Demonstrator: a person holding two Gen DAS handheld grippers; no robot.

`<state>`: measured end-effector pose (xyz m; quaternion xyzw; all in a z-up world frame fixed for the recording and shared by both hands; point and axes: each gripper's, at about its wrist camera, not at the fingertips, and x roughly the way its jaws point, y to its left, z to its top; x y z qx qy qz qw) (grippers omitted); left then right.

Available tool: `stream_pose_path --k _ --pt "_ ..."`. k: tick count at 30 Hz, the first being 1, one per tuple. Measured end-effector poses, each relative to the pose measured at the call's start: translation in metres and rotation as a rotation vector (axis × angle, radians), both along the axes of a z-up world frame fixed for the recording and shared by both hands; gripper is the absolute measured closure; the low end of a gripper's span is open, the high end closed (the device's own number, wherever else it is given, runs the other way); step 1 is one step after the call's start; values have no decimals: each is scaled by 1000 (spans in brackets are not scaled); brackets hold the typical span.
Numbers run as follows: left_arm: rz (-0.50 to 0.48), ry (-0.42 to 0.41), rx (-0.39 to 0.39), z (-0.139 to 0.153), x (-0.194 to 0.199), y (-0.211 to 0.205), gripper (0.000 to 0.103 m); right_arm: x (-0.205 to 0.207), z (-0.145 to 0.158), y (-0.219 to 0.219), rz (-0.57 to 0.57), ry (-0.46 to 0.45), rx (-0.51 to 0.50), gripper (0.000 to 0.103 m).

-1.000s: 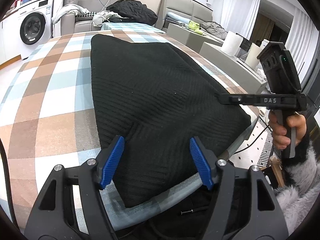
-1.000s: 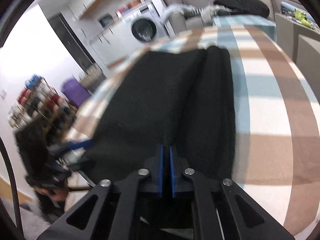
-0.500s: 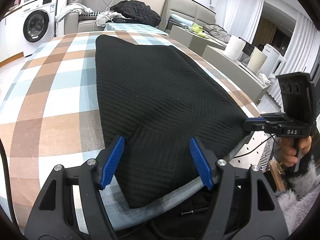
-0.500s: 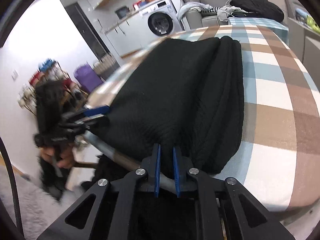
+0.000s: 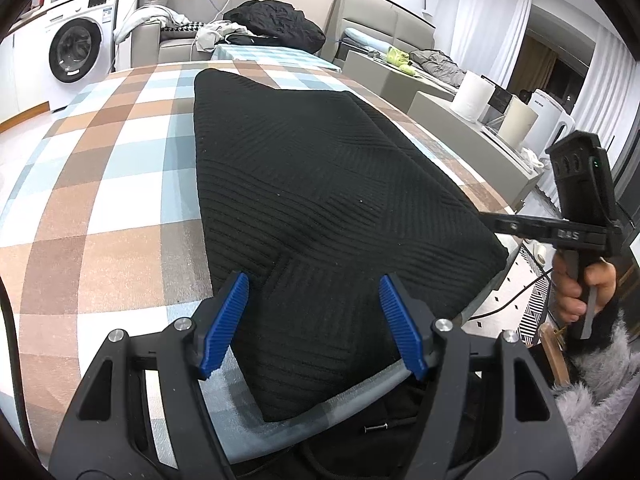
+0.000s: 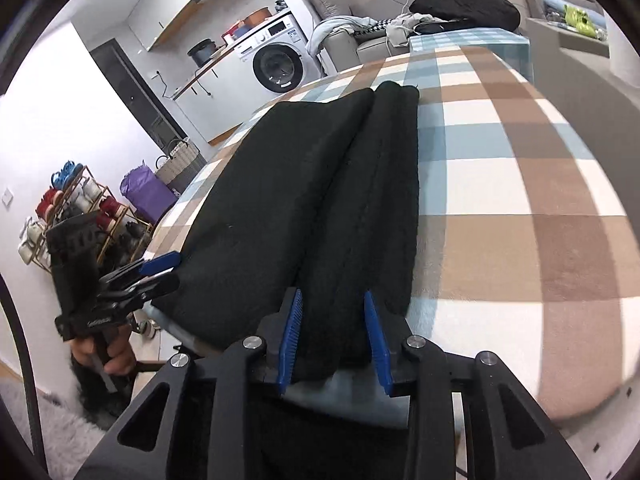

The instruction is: Fold small clothes

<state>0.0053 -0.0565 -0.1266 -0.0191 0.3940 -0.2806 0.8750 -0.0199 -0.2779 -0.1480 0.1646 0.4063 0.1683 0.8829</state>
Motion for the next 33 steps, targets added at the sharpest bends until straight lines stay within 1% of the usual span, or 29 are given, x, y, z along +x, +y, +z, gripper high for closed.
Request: stream_pose_path --k 1,2,3,4,5,6,7,9,11,12,13,15,17,18,19,20,23,25,28,29,30,31,32,33 --pt "1 0 0 0 0 0 37 2 2 1 -4 -10 -10 90" --pt "1 0 -2 1 0 1 37 3 5 2 -6 -26 -13 95" --pt "3 0 -4 1 0 1 37 2 10 2 1 -57 -5 98" --pt "4 0 -6 2 1 1 37 -2 18 0 -8 -107 -13 99" --pt "7 -1 -7 2 1 1 37 -5 24 -1 -26 -133 -28 99" --pt "7 0 -7 1 1 1 37 -5 26 0 -41 -131 -31 99" --pt "6 2 -6 1 1 1 37 -3 22 -2 -42 -109 -34 99" --pt "5 3 -4 0 2 0 37 4 7 -1 -38 -35 -78 99" --pt "6 0 1 0 1 0 37 7 -1 0 -49 3 -74 98" --pt "7 0 -2 1 1 0 37 4 1 -2 -55 -17 -60 97" --pt "8 0 -5 1 1 1 37 2 5 -4 -56 -25 -58 94" --pt "14 1 -11 2 2 2 37 -4 13 -8 -68 -48 -50 92" --pt "17 3 -16 2 4 4 37 -8 18 -14 -73 -62 -12 90" --pt "22 3 -18 2 5 5 37 -6 19 -15 -79 -67 5 85" --pt "26 2 -17 3 6 6 37 -2 21 -14 -84 -67 6 76" --pt "31 0 -16 4 7 6 37 4 20 -10 -80 -61 -2 72" --pt "51 -3 -6 7 15 8 37 34 19 7 -25 -38 -18 70" --pt "69 -7 -1 8 23 9 37 61 16 14 -15 -4 10 70" --pt "106 4 8 6 39 12 37 96 14 22 -1 24 24 70" --pt "118 9 9 6 44 13 37 105 13 25 9 30 19 70" --pt "132 18 10 5 50 14 37 118 10 30 14 52 -8 71" --pt "143 27 11 4 56 14 37 127 7 33 10 73 -29 80" --pt "152 38 9 4 60 15 37 136 5 36 18 86 -40 87" --pt "155 41 5 3 64 16 37 138 7 39 34 77 -59 93"
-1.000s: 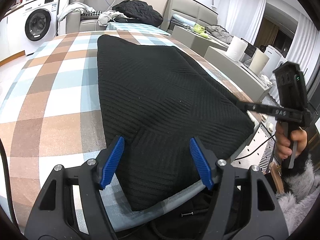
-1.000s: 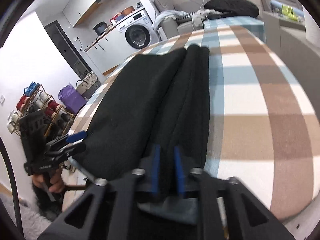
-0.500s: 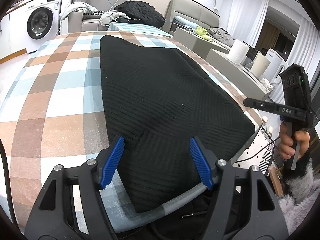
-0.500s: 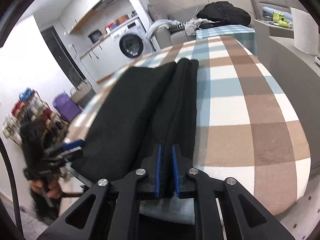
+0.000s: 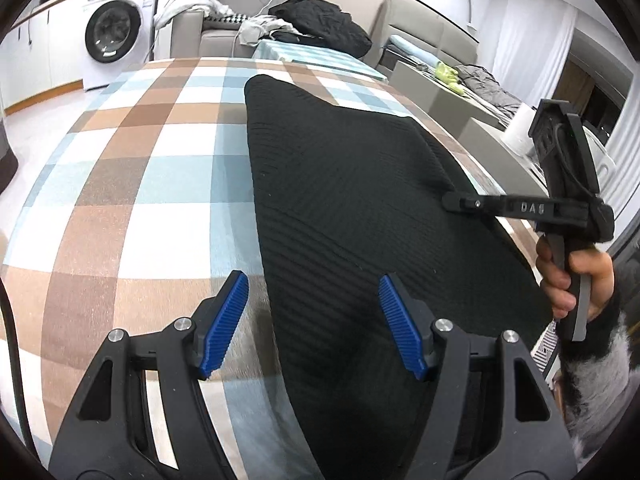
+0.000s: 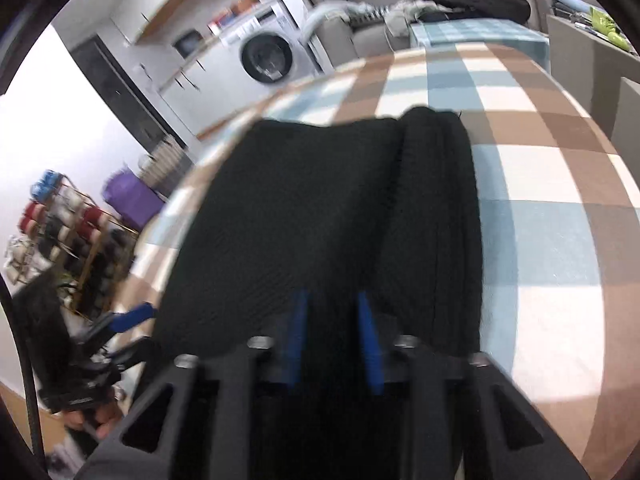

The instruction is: Fold small clothes

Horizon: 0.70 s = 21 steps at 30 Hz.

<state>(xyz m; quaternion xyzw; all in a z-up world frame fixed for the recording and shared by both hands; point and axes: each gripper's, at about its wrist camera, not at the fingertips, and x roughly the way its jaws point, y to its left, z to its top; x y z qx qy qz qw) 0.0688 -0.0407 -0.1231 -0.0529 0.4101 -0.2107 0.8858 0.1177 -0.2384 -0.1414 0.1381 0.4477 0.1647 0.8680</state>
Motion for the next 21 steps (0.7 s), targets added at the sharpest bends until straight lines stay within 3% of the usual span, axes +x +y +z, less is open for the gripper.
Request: stream_pose_path --k 3,4,8,11,15,18,21 --pt "8 -6 0 2 3 2 37 -15 23 -1 -21 -138 -30 95" --pt "7 -8 3 1 3 2 37 -18 25 -3 -42 -140 -42 95" --pt "13 17 7 -5 7 3 37 -7 8 2 -62 -52 -139 94" --pt "12 23 10 -7 4 4 37 -12 7 -3 -56 -46 -113 88" --pt "-8 23 9 -6 -9 4 37 -50 14 -13 -27 -69 -43 74" --pt "-33 -2 48 -4 -25 -2 37 -81 14 -8 48 -56 17 73" --pt "-69 -36 88 -3 -41 -10 37 -97 8 2 75 -42 -16 69"
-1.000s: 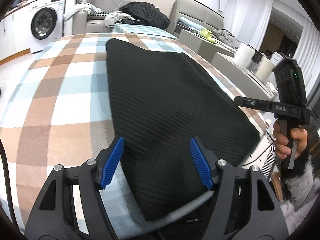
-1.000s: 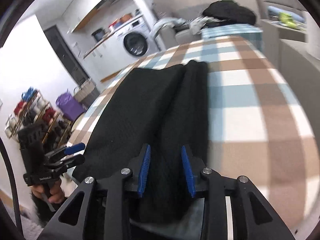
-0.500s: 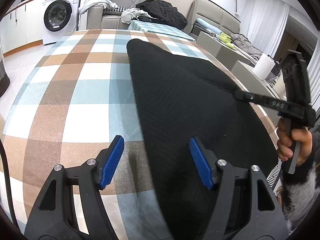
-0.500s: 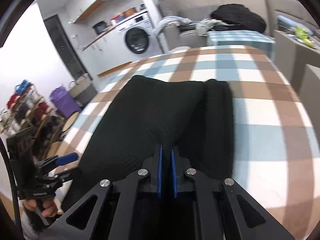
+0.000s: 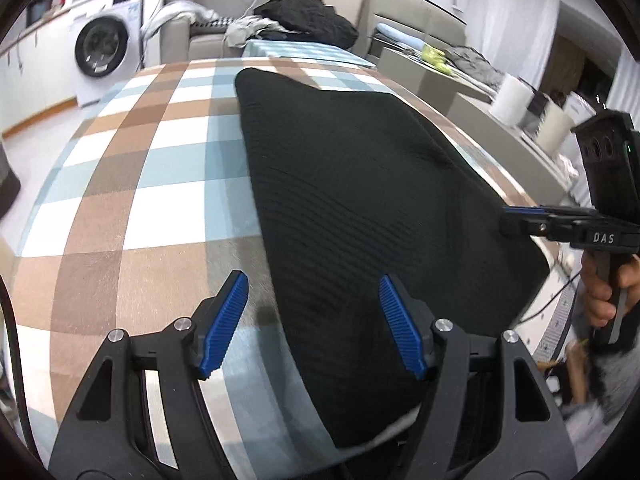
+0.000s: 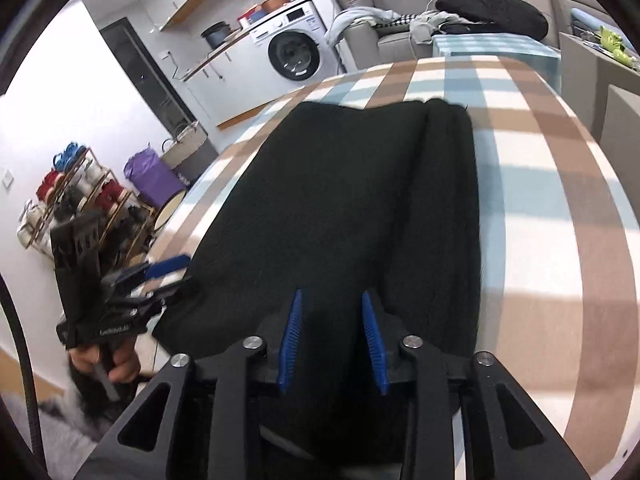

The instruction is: Fold small clothes

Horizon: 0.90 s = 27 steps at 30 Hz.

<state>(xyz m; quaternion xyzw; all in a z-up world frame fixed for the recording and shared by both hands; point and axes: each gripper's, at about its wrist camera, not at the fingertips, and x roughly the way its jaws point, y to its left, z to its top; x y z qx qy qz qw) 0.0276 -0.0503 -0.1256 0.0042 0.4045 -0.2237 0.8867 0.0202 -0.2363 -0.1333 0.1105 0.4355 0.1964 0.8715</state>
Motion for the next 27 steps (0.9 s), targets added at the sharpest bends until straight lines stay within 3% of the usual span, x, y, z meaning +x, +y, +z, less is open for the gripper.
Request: stream_pose_path --k 2,4,5,11,16,18,20,22,24,27 --pt "-15 -8 10 1 -8 -3 37 -9 0 13 46 -62 -58 72" --pt "-23 -27 21 6 -18 -6 37 -14 4 18 53 -111 -78 95" --pt "-26 -38 22 9 -22 -7 37 -16 8 16 45 -135 -64 97" --pt "-133 -52 9 10 -37 -23 37 -12 -3 8 -1 -81 -76 97" --pt "-165 -26 34 -1 -40 -27 37 -23 -5 3 20 -41 -38 81" --pt "-166 -16 31 -4 -39 -26 37 -31 -7 3 36 -50 -36 80" --pt "-170 -18 37 -5 -39 -27 37 -34 -11 4 44 -63 -50 82" --pt "-173 -21 45 -6 -39 -27 37 -40 -2 6 57 -106 -48 95" --pt "-174 -20 41 -6 -38 -26 36 -43 6 6 57 -131 -83 95" --pt "-174 -14 37 -5 -37 -25 36 -39 -4 10 66 -74 -159 93"
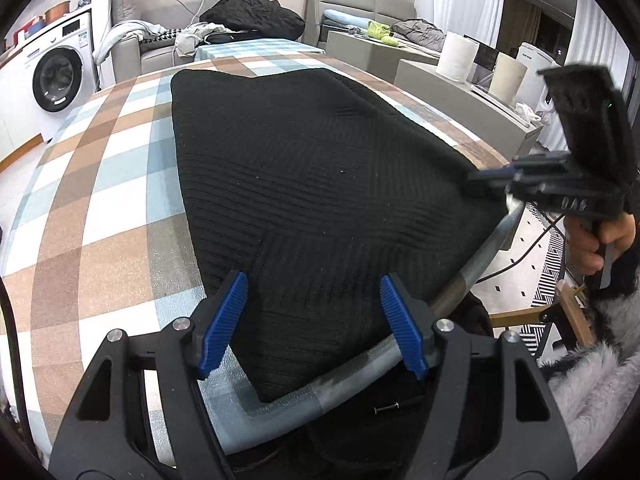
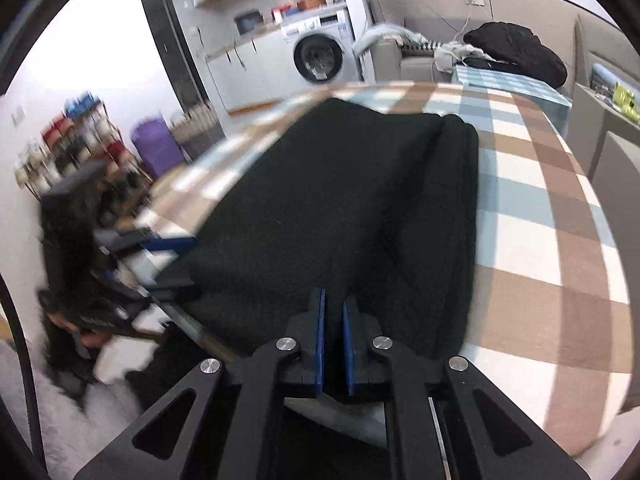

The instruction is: Fold small clothes

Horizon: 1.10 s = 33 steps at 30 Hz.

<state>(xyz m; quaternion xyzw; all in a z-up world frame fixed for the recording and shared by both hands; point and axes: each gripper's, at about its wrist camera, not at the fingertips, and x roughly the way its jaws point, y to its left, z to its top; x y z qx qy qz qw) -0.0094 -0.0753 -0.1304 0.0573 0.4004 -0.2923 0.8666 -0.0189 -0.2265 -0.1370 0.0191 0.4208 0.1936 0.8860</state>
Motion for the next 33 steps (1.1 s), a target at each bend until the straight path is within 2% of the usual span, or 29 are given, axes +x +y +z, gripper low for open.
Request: stream_pose_path --k 2,3,4,6,7,13,15,18,19,20,21,24,28,33 --pt "4 9 -10 3 1 2 36 -4 0 -4 -4 10 14 83" --pt "8 12 -27 6 1 5 36 -10 4 -7 -8 -7 29 68" --pt "17 13 -41 8 3 8 36 -14 7 -11 -19 -26 44 49" --pt "52 13 -65 12 7 16 36 -19 11 -19 -60 -48 56 31" --pt "69 17 -76 13 9 20 36 -21 11 -25 -91 -45 54 28" --pt "160 72 -72 1 25 32 35 -4 -8 -42 -209 56 158 26" --pt "167 91 -84 -3 28 33 35 0 -11 -42 -219 67 181 26" --pt "183 99 -84 -7 33 33 35 3 -13 -40 -238 58 164 27" --pt "186 97 -88 -8 34 33 36 4 -14 -39 -242 57 163 32" --pt "195 94 -85 -8 36 33 48 5 -16 -38 -241 59 167 37" --pt "199 94 -83 -9 38 33 61 6 -18 -37 -231 59 183 52" --pt "218 101 -87 -9 45 33 71 9 -19 -35 -239 53 190 65" --pt "243 104 -88 -9 56 34 72 19 -21 -35 -250 55 201 67" --pt "275 76 -36 -4 89 30 73 43 -19 -27 -265 59 182 67"
